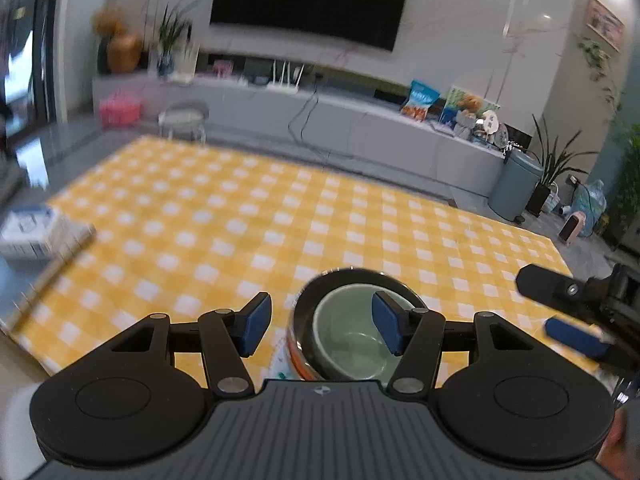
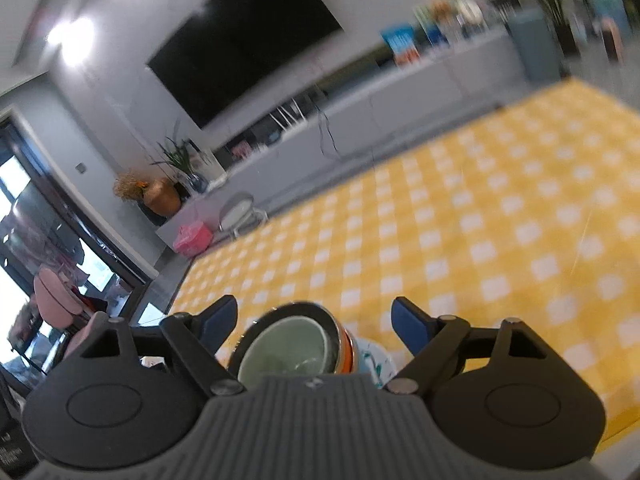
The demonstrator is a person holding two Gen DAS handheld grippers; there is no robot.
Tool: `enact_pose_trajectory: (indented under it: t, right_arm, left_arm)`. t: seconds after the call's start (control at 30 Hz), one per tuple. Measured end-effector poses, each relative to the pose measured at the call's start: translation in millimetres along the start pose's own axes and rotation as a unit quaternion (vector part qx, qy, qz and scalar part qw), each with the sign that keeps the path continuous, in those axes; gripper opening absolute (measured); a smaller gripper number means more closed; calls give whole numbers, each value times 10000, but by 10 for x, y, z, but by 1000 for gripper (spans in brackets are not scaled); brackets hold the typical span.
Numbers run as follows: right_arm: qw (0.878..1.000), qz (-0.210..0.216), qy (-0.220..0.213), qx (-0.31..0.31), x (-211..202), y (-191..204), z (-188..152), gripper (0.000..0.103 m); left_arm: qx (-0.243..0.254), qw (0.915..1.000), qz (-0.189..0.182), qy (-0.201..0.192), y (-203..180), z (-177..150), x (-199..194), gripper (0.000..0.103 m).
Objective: Organize plates and bowls
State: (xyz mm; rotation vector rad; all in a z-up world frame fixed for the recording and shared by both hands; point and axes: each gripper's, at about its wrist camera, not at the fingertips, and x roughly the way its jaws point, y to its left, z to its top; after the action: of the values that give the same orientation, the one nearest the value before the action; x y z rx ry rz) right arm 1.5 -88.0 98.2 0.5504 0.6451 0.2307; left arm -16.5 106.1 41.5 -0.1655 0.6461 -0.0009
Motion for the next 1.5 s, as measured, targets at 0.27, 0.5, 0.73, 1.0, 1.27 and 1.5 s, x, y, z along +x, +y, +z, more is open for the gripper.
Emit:
enact_pose_trajectory:
  t: [0.27,0.5,0.73,1.0,1.27,1.5]
  right_arm:
    - [9883,-241,-726,-1316,-566,230,-194,88]
    - [9753,-380,-574,-2099,-707,276,-522,93]
    - [9746,-785,174,-2089,-535,163,-819,93]
    - [9677,-1149,485,-2192,-370,128,-1076,93]
    - [9730,-1152,695,-1877,-280,-31,-1184,93]
    - [9747,-1083,645,-1847,-287,-2,-1173,93]
  left_arm:
    - [875,9948,224,-466,-64,-161,-461,71]
    - [1251,9905,421,-385,-78,-438,-585,78]
    - [1272,9915,239,144,-14,-673,-449,80]
    - [1337,9888,218,630,-38,-868,-255,80]
    - [1291,9881,226,800,-10,-918,-194,80]
    - [1295,9885,247,737,-14,-916,-218,80]
